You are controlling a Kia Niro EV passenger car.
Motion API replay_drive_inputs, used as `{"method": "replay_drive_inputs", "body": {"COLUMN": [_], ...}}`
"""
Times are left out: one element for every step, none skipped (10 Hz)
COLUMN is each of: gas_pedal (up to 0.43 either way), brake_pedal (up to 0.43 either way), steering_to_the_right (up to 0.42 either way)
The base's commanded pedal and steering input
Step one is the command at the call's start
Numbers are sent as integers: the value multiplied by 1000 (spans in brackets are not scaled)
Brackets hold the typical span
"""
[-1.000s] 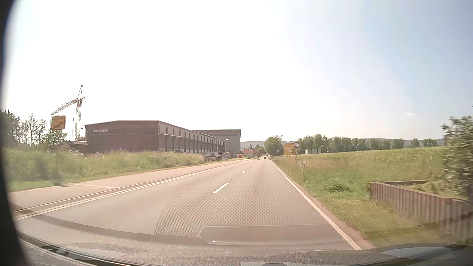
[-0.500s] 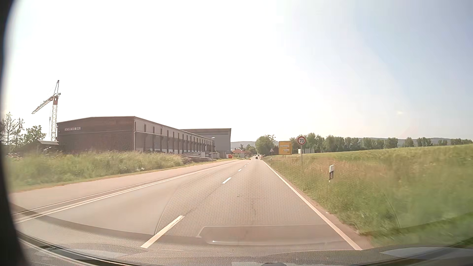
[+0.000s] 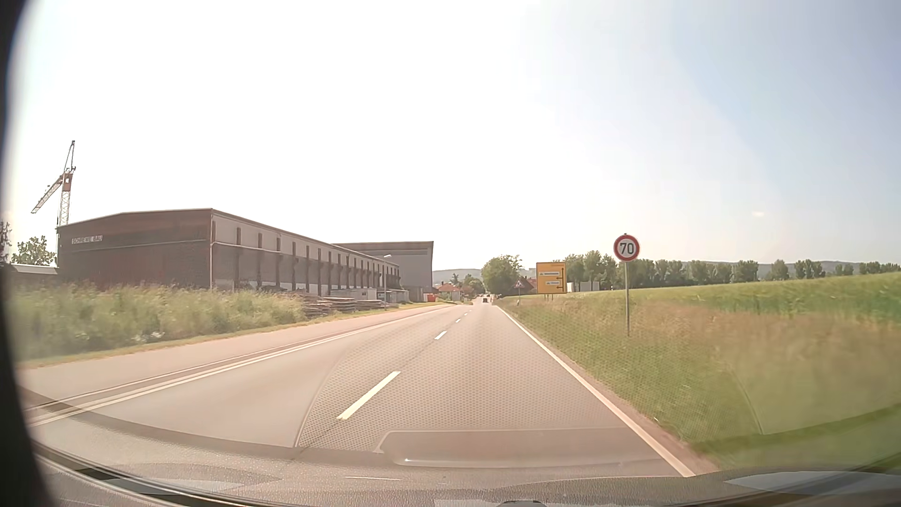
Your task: Follow the waypoints while adhering to traffic rules and regulations
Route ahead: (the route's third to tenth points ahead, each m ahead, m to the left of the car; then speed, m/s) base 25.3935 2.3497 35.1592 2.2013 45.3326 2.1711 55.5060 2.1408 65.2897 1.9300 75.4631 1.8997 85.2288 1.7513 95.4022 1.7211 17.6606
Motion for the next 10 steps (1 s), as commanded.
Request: {"method": "replay_drive_inputs", "body": {"gas_pedal": [319,287,268,268,268,260,248,240,228,220], "brake_pedal": [0,0,0,0,0,0,0,0,0,0], "steering_to_the_right": [4,4,3,3,3,3,3,3,3,2]}}
